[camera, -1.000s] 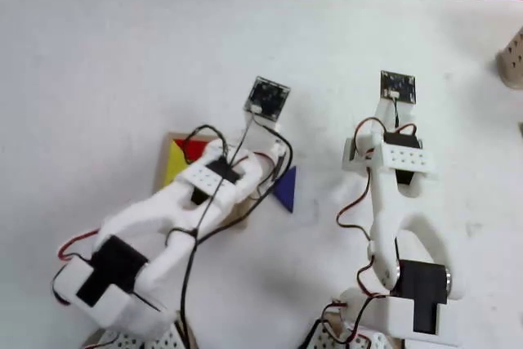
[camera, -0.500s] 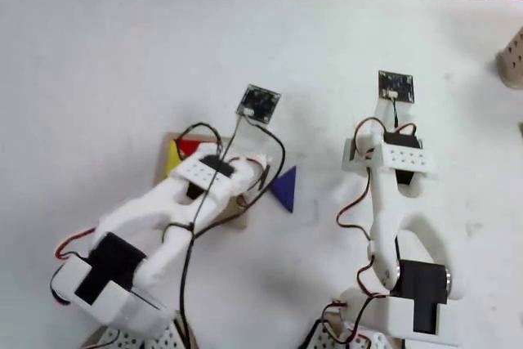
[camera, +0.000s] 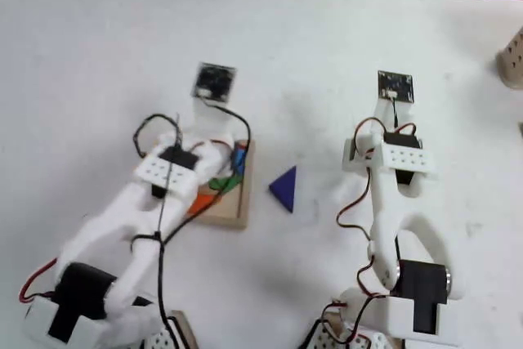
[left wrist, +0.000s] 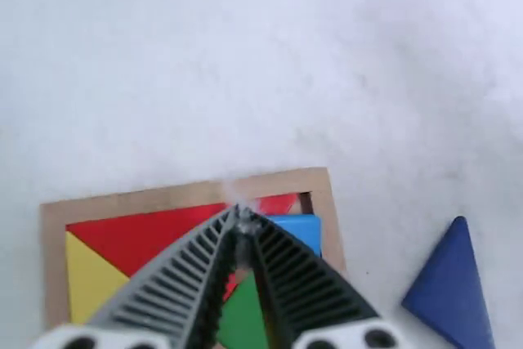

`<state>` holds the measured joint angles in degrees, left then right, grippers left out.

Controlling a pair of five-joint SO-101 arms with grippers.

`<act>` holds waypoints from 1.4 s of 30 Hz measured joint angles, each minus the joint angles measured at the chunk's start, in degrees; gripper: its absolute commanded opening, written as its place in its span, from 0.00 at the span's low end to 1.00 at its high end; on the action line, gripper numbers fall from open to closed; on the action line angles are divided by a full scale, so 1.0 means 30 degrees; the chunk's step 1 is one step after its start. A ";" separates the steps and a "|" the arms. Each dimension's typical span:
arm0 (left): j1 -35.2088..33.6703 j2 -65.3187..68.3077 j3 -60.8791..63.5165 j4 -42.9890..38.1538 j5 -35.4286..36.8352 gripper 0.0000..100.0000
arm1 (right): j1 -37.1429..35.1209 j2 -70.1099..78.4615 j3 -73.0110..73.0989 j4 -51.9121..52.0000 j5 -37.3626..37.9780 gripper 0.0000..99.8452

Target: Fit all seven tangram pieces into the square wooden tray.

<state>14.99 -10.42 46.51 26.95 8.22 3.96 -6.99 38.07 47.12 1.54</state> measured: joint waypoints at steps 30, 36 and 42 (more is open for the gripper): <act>0.0147 0.4161 -0.2960 0.2168 0.0557 0.29 | 0.0000 0.0000 0.0000 0.0000 0.0000 0.11; 0.0147 0.4220 -0.3018 0.2168 0.0557 0.29 | 0.0000 0.0000 0.0000 0.0000 0.0000 0.11; 0.0147 0.4220 -0.3018 0.2168 0.0703 0.29 | 0.0000 0.0000 0.0000 0.0000 0.0000 0.11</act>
<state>15.43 2.24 37.45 33.45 10.33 3.96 -6.99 38.07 47.12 1.54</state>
